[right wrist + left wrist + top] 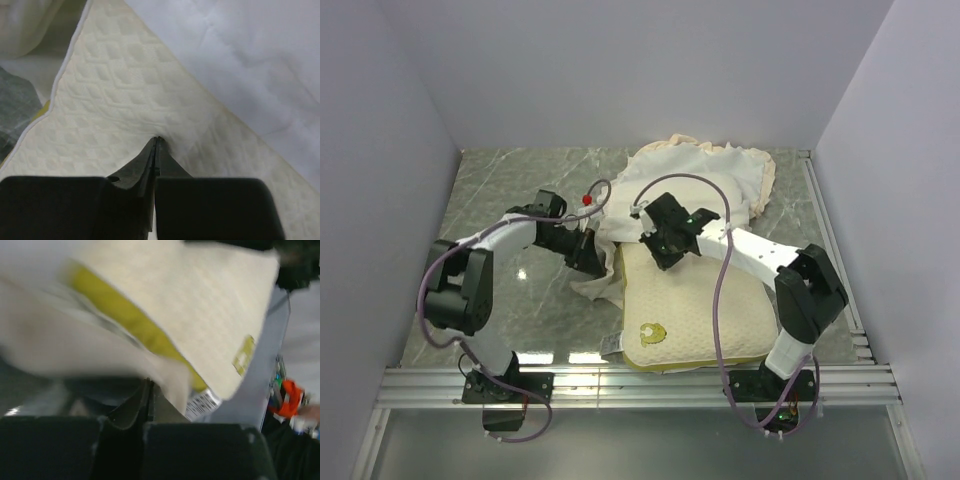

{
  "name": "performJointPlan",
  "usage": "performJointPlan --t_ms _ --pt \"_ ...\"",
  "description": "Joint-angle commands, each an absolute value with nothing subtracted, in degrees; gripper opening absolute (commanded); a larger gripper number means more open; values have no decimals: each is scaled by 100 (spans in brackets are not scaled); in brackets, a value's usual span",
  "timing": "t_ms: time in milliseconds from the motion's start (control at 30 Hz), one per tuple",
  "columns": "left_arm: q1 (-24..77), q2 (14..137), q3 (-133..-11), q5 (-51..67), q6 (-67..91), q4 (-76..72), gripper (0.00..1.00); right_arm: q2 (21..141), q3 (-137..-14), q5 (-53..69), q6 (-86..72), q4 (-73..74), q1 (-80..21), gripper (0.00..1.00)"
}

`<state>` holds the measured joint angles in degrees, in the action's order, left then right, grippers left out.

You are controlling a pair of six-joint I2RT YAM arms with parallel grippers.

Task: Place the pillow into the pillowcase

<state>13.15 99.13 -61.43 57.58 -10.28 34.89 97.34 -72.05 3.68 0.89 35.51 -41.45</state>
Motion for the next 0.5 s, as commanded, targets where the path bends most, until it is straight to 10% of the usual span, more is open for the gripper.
performJointPlan --t_ms 0,33,133,467 --pt "1233 9361 -5985 6311 -1918 4176 6 9344 -7078 220 288 3497 -3946 0" --pt "1083 9265 -6064 6276 -1777 3992 32 9247 -6936 220 394 3515 -3946 0" --pt "704 9499 -6853 5733 -854 2771 59 8860 -6375 360 737 3734 -3929 0" --pt "896 13041 -11046 4412 219 2636 76 8534 -5564 115 1169 4280 -3894 0"
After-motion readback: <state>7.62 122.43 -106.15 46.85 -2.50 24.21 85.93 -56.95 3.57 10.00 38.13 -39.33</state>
